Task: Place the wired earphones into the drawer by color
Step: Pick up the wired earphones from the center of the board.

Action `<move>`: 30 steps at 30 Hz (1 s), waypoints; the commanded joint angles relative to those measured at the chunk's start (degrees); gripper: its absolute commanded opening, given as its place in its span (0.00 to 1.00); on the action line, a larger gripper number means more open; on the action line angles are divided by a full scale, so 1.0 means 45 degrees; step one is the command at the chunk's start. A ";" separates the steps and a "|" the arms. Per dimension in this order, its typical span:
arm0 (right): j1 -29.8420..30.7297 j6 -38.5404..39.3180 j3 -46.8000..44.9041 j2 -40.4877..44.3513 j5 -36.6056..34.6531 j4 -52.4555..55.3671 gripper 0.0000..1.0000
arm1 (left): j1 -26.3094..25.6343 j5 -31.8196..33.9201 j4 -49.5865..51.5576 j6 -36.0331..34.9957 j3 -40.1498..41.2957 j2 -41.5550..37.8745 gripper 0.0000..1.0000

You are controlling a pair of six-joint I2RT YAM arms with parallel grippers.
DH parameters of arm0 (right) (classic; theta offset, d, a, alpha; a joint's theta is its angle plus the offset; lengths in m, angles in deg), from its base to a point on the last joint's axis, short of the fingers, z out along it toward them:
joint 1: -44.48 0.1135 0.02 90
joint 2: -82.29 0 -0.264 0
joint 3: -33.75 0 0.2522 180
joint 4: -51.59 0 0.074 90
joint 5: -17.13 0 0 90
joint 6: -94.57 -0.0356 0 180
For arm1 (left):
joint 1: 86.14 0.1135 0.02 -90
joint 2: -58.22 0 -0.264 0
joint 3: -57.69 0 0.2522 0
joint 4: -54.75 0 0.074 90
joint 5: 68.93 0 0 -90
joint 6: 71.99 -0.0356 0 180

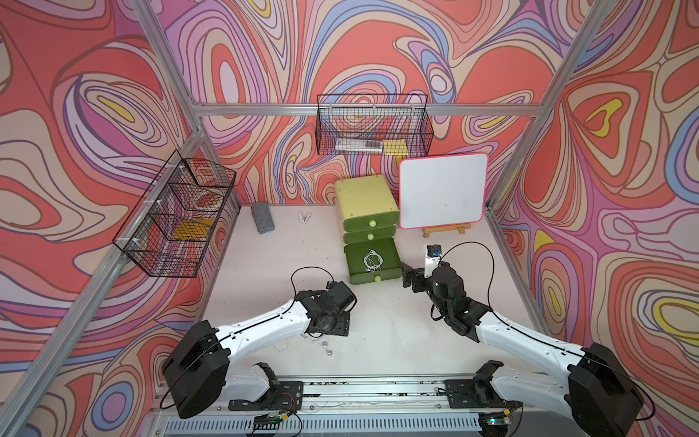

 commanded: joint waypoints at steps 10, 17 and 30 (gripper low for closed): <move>-0.0030 0.0126 -0.0089 0.0021 -0.0140 -0.0170 0.98 | -0.0074 0.0296 -0.0679 0.0050 0.0838 0.0413 0.66; -0.0029 0.0140 -0.0115 0.0073 -0.0174 -0.0191 0.98 | -0.0073 0.0333 -0.0852 0.0011 0.0974 0.0704 0.58; -0.0030 0.0140 -0.0128 0.0144 -0.0165 -0.0170 0.98 | -0.0074 0.0247 -0.1034 0.0030 0.1112 0.1146 0.42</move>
